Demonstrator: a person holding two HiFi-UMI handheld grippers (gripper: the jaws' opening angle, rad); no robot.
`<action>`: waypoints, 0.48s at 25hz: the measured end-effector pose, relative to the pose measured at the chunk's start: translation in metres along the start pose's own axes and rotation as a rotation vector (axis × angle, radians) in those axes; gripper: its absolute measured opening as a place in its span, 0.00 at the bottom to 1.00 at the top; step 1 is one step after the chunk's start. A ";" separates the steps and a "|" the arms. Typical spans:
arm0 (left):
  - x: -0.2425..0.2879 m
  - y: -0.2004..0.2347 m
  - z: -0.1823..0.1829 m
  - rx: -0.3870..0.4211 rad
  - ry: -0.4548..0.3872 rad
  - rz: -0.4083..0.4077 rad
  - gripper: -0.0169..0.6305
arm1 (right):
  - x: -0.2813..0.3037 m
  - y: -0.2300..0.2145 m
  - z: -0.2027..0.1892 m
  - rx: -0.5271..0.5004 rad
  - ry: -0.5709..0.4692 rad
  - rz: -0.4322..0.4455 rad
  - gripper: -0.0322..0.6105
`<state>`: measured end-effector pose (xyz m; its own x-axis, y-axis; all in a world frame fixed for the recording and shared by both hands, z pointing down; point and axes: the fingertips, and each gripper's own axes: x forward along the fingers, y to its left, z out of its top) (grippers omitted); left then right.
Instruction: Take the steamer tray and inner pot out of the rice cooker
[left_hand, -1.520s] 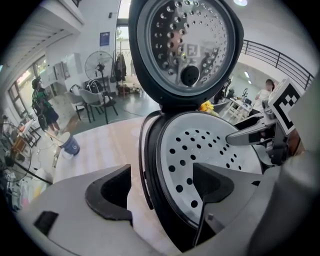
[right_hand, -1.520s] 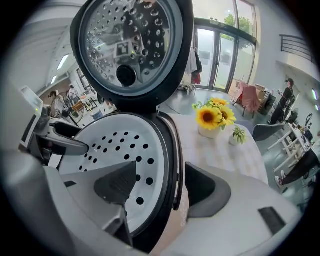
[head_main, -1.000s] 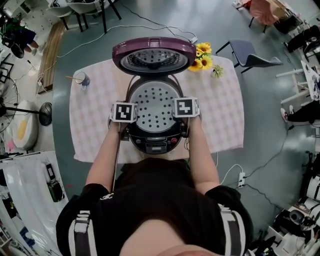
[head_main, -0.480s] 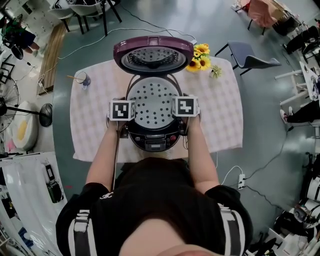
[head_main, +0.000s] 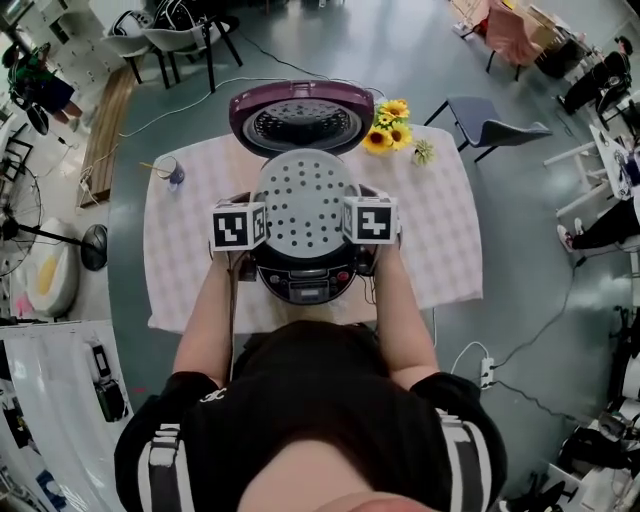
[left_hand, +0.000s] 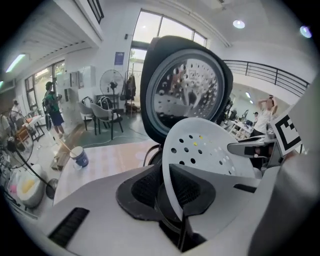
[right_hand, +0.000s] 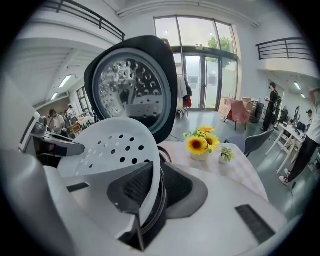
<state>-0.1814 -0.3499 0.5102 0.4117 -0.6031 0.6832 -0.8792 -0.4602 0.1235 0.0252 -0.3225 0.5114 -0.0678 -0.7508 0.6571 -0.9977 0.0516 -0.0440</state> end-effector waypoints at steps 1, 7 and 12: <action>-0.004 -0.004 0.004 0.003 -0.017 -0.014 0.10 | -0.006 0.001 0.003 -0.001 -0.013 -0.003 0.14; -0.027 -0.026 0.031 0.048 -0.123 -0.086 0.06 | -0.045 -0.004 0.020 0.020 -0.113 -0.038 0.09; -0.036 -0.064 0.047 0.103 -0.179 -0.179 0.06 | -0.086 -0.030 0.017 0.072 -0.176 -0.126 0.09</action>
<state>-0.1289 -0.3290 0.4437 0.6020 -0.6079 0.5178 -0.7637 -0.6278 0.1508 0.0608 -0.2707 0.4432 0.0646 -0.8518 0.5198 -0.9953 -0.0923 -0.0276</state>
